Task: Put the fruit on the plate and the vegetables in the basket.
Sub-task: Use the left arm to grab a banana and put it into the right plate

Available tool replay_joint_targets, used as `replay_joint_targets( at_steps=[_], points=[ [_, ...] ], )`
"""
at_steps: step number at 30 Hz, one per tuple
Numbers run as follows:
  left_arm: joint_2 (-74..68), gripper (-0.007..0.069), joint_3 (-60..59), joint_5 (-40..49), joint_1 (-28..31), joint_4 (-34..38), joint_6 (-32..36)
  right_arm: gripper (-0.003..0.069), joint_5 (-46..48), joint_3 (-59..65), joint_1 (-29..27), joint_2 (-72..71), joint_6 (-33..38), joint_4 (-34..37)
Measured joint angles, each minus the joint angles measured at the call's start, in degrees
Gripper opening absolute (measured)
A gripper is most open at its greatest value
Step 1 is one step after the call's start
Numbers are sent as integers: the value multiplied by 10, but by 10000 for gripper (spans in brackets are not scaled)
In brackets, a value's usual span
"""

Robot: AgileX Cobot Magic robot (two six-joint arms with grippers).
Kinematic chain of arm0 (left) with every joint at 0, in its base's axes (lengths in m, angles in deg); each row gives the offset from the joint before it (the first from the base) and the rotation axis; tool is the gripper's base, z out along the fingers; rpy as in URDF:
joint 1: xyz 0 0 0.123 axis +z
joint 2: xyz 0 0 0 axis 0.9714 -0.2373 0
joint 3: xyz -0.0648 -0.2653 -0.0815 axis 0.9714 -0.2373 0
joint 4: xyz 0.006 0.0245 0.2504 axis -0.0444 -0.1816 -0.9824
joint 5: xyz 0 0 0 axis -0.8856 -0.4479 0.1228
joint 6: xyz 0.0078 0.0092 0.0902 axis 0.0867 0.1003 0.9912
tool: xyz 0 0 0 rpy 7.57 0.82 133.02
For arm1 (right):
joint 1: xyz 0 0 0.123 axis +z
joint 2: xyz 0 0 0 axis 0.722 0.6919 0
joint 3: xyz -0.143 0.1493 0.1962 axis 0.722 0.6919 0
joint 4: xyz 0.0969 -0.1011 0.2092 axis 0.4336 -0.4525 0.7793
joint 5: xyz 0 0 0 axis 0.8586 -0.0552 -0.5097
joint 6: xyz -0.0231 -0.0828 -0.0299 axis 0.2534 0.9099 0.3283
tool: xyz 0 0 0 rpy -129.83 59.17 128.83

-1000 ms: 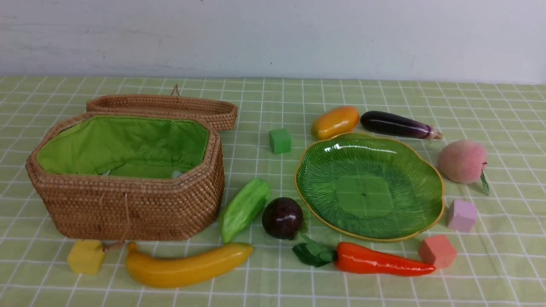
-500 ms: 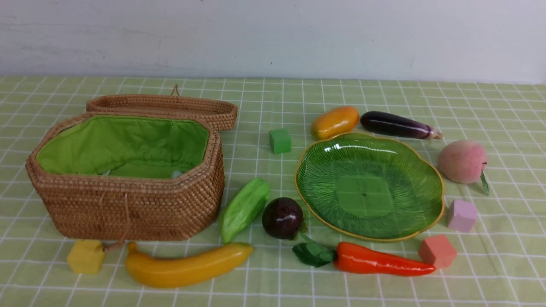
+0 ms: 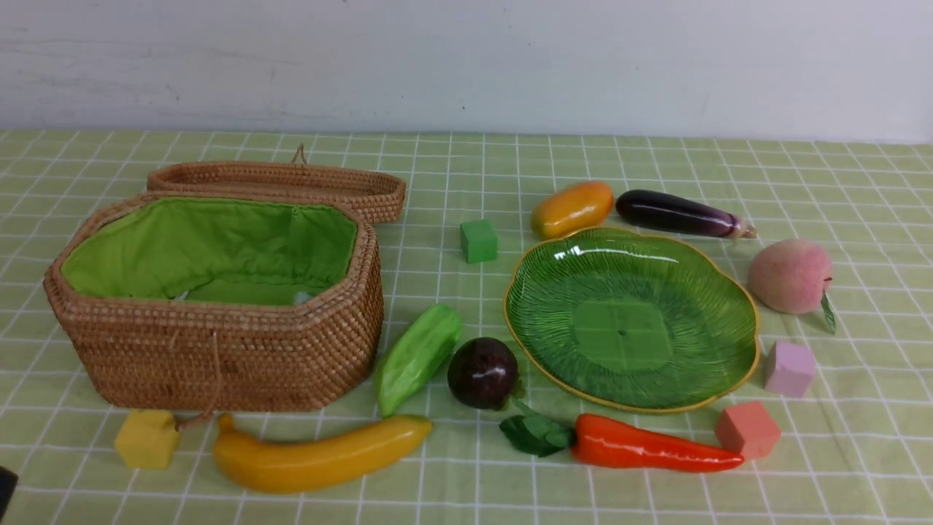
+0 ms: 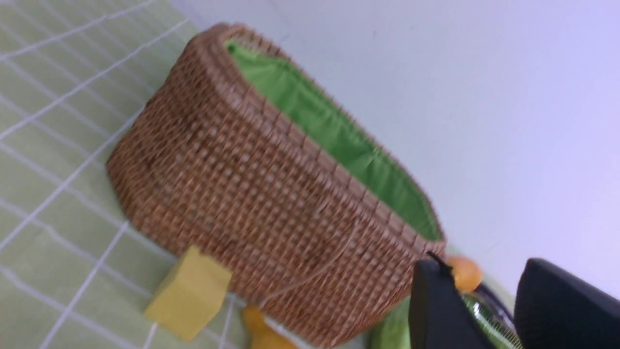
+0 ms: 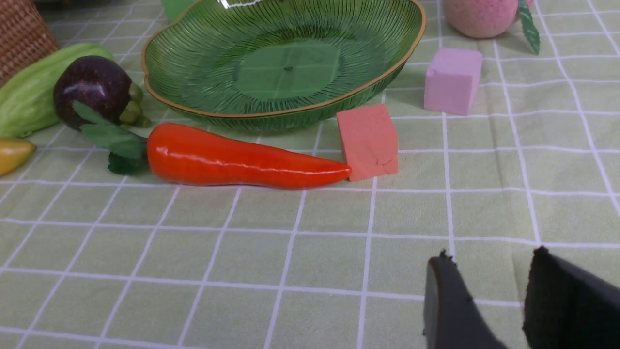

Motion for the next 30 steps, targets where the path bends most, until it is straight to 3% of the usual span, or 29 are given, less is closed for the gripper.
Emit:
replay_joint_targets(
  at_steps=[3, 7, 10, 13, 18, 19, 21, 23, 26, 30],
  points=[
    [0, 237, 0, -24, 0, 32, -37, 240, 0, 0, 0, 0, 0, 0],
    [0, 206, 29, 24, 0, 38, -80, 240, -23, 4, 0, 0, 9, -19],
    [-15, 108, 109, 131, 0, 4, -57, 240, -61, 10, 0, 0, 11, -19],
    [-71, 0, 186, 223, 0, -5, 2, 240, -100, 11, 0, 0, 0, 27],
    [-193, -13, 279, 363, 0, 39, 157, 240, -157, 11, 0, 0, -23, 118],
    [-254, -13, 314, 413, 0, 86, 254, 240, -176, 11, 0, 0, -28, 150],
    [-308, -13, 342, 455, 0, 132, 353, 240, -187, 11, 0, 0, -30, 184],
    [-332, -13, 350, 467, 0, 150, 391, 238, -188, 11, 0, 0, -30, 198],
    [-394, -13, 374, 485, 0, 225, 533, 183, -140, -8, 0, 1, -28, 218],
    [-453, -13, 399, 502, 0, 276, 626, 73, -25, -105, 0, 36, 14, 219]
  ],
)
